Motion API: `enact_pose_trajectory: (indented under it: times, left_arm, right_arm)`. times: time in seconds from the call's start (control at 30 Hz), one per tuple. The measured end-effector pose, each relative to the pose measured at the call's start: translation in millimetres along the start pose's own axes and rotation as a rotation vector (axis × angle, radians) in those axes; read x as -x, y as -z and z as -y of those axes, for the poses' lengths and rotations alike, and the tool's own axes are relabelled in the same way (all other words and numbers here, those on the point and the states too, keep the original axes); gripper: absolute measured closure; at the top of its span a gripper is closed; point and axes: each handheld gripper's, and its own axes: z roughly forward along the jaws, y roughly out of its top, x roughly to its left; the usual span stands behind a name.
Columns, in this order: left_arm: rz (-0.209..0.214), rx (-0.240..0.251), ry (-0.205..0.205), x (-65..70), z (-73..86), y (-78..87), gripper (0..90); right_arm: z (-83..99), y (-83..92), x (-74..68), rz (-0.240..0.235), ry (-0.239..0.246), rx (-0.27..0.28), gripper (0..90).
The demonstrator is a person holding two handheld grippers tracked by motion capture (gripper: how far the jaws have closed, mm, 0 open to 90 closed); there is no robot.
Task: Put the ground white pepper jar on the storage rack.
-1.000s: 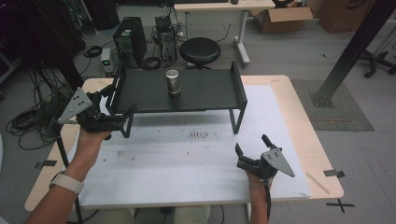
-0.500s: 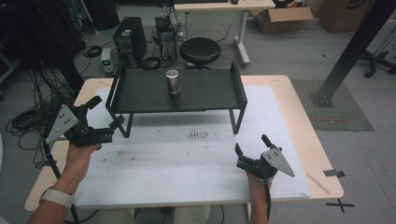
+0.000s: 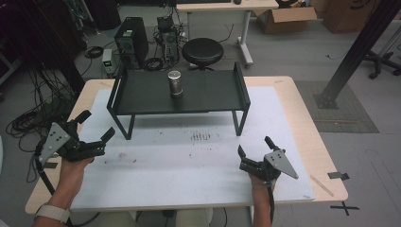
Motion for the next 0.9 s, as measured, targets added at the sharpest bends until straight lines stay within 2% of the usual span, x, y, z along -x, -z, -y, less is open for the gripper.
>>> enact_pose_trajectory:
  times: [0.27, 0.47, 0.9]
  left_arm:
    - [-0.033, -0.017, -0.003, -5.5, 22.2, 11.8, 0.2]
    - [-0.066, -0.033, 0.020, -11.2, 40.8, 19.7, 0.2]
    - [-0.110, -0.081, 0.024, -16.2, 71.6, 26.1, 0.2]
  right_arm:
    - [0.1, 0.3, -0.3, 0.001, 0.003, 0.004, 0.0]
    - [-0.2, -0.5, -0.3, 0.000, 0.004, -0.003, 0.0]
    - [-0.3, -0.8, -0.3, -0.001, 0.005, -0.007, 0.0]
